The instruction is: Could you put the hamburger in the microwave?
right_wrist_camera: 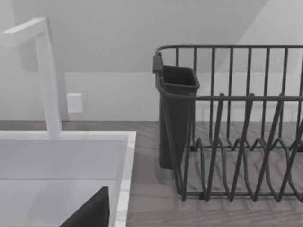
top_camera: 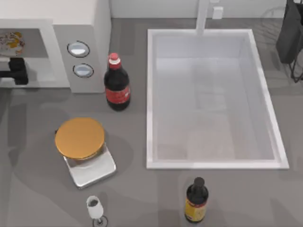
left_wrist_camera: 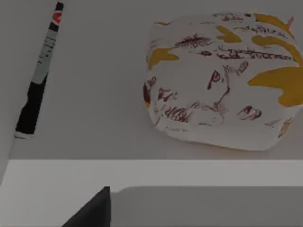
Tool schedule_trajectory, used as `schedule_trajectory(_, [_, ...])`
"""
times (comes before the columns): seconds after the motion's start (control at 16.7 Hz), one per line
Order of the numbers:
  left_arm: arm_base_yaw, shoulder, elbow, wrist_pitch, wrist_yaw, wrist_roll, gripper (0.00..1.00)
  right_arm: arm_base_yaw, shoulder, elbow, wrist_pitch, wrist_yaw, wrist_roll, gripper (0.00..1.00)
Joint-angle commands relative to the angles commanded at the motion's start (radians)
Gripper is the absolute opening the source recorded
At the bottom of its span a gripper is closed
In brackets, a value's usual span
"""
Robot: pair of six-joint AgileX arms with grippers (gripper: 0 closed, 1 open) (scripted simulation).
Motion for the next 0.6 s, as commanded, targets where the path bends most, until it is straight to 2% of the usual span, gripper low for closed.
schedule_trajectory(0.36, [0.076,-0.223,-0.448,0.197,0.062,0.034,1.00,0.000,0.000,0.000,0.000,0.000,0.000,1.00])
schedule_trajectory(0.6, [0.106,-0.295,-0.583,0.267,0.086,0.047,1.00,0.000,0.000,0.000,0.000,0.000,0.000,1.00])
